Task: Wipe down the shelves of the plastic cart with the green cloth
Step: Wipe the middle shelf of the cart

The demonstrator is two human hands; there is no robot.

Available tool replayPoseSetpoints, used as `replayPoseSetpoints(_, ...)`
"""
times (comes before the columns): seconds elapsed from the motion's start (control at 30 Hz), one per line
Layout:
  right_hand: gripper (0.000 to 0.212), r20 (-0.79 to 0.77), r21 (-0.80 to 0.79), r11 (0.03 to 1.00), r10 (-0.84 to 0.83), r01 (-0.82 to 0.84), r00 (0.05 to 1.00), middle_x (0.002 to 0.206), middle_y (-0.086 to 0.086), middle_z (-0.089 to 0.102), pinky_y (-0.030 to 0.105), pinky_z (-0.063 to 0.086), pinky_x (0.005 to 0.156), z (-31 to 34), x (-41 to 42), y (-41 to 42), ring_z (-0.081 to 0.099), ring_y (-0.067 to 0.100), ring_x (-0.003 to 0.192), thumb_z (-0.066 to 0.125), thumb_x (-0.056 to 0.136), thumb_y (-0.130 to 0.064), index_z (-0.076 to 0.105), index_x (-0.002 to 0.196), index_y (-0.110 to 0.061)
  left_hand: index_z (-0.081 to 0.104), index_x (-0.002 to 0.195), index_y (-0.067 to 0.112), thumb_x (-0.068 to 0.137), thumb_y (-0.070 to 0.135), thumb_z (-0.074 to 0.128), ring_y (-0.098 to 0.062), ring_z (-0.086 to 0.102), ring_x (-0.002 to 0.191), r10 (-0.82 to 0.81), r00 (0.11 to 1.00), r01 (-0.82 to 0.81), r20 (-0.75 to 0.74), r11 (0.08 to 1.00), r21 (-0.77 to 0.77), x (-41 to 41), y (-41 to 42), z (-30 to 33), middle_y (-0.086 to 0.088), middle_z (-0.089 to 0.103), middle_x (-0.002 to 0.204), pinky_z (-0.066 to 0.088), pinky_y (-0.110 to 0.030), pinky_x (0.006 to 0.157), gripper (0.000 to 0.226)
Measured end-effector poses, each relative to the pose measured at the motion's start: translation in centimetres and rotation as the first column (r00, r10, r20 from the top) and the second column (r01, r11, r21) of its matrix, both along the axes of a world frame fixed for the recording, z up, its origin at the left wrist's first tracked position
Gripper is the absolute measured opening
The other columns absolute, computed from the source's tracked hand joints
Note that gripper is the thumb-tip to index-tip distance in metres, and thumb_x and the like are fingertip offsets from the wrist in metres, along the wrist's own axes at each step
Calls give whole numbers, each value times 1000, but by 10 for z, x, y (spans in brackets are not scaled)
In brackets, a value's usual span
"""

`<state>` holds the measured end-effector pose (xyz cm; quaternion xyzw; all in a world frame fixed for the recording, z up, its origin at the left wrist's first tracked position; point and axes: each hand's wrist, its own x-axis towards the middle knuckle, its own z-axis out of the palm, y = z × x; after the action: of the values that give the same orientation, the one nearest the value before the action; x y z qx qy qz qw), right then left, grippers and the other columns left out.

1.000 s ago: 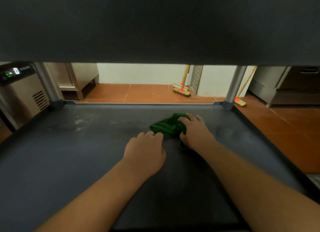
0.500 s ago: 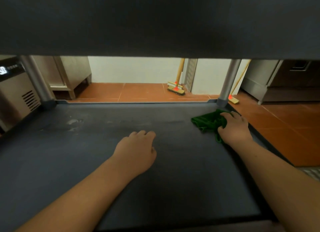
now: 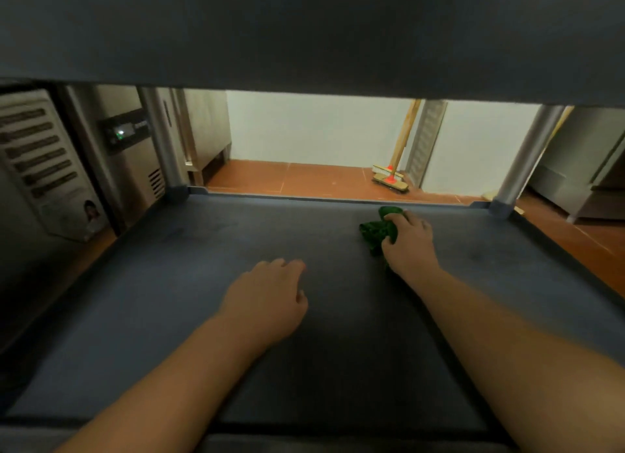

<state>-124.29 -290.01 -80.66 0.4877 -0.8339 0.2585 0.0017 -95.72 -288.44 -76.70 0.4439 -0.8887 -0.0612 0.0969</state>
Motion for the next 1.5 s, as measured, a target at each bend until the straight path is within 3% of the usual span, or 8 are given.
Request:
replayPoseSetpoints(0.3,55,49,26,988,154,-155,987,159,9,26,53,24,118,2,119,-84,20,39,143,55,93,-24,42,146,-24,50,123,24,91,35,45,-24,51,117,194,981,-193,-16,981,31,116,-37,-5,-3,56,123,46,-38,96,34)
replayPoseSetpoints(0.47,55,58,8,959,283,-284,957,161,7,22,53,23,119,1,202,-127,15,36,146,55,94,-25,40,147,-27,53,123,25,91,34,45,-21,51,118,262,960,-260,-103,965,27,148,-48,-8,0,56,124,45,-35,96,34)
replayPoseSetpoints(0.63,57,48,-15,895,446,-446,894,161,6,22,55,22,119,1,281,-161,15,38,146,59,91,-32,40,145,-31,52,125,25,91,32,44,-20,51,117,285,952,-288,-109,958,-6,172,-54,-18,0,57,125,43,-30,91,36)
replayPoseSetpoints(0.87,46,-12,-12,750,661,-662,750,155,6,33,52,20,119,0,346,-186,18,38,145,65,88,-39,51,130,-28,57,109,25,89,34,42,-20,56,106,268,961,-270,-64,962,-27,185,-61,-20,2,60,111,49,-32,84,26)
replayPoseSetpoints(1.03,35,-40,-33,769,638,-639,769,149,4,37,55,35,111,-1,328,-187,25,38,139,64,90,-26,52,123,-26,58,109,26,90,37,42,-20,56,105,274,961,-275,-41,961,-24,168,-61,-13,3,60,109,49,-33,80,27)
replayPoseSetpoints(1.17,41,-25,-37,833,552,-552,834,150,4,37,58,37,110,2,276,-174,26,37,140,62,89,-21,50,128,-28,58,98,24,88,35,42,-23,57,102,242,969,-244,-52,969,-39,137,-58,-6,0,60,102,50,-37,82,22)
replayPoseSetpoints(1.5,43,-117,14,964,266,-267,957,149,6,38,54,35,112,5,35,-92,30,34,139,58,91,-18,50,133,-23,54,99,23,92,33,42,-22,53,106,91,996,-92,-28,994,-55,13,-22,4,0,57,105,44,-34,80,18)
